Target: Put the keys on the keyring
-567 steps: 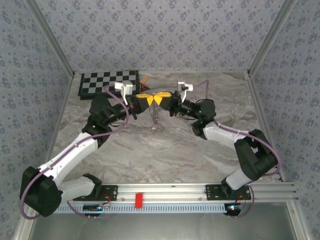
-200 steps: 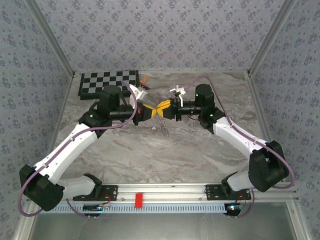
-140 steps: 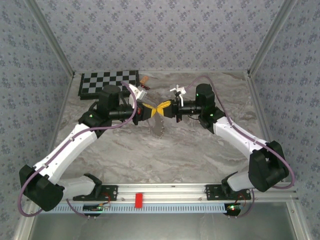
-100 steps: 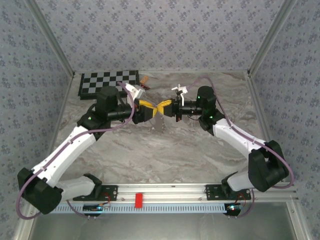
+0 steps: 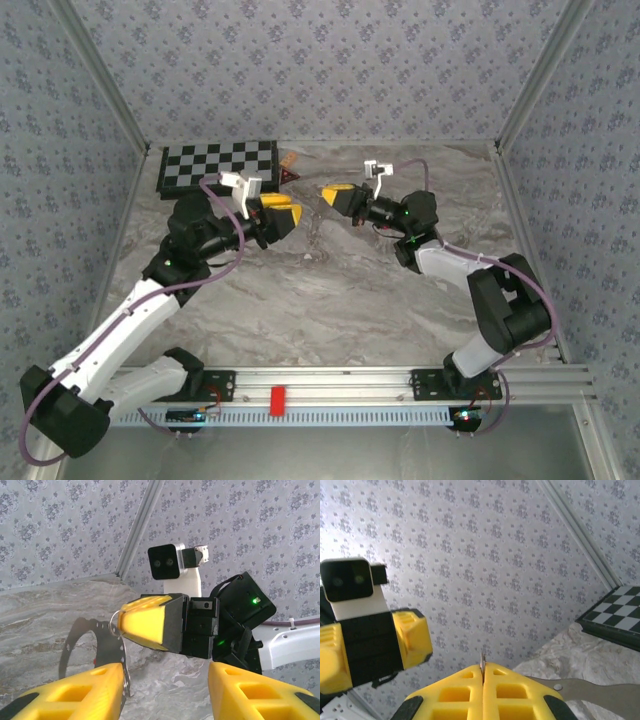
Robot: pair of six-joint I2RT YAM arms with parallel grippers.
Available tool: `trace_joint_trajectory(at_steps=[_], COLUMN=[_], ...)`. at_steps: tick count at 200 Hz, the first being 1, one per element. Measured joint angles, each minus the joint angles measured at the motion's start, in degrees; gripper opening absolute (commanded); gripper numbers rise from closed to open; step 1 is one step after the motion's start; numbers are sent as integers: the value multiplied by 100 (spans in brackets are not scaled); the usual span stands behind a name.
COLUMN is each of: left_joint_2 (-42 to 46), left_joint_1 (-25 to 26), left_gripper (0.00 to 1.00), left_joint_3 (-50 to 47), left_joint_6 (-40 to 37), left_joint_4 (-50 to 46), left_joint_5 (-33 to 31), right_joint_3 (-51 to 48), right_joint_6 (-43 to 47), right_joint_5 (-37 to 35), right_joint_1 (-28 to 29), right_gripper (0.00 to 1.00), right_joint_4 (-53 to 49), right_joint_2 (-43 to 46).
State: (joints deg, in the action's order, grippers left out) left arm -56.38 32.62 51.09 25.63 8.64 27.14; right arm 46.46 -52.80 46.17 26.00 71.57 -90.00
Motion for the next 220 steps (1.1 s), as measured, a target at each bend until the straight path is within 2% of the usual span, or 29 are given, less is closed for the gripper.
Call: trace_joint_trajectory(at_steps=[69,142,220], left_joint_2=[-332,-422,-678], left_joint_1=[-66,-114,-114], left_gripper=[46,45,44], left_joint_3=[-39,-42,-42], left_joint_6=[212,284,411], left_joint_4=[304,444,557], left_joint_5=[9,55,203], right_joint_3=[-319,-518,-592], right_joint_6=[79,1480,1945], right_joint_5=[-448,-1152,-1405], right_joint_1=[46,374,428], right_gripper=[0,0,0], right_joint_4=[354,-785,-1139], right_joint_2=[98,1016,1078])
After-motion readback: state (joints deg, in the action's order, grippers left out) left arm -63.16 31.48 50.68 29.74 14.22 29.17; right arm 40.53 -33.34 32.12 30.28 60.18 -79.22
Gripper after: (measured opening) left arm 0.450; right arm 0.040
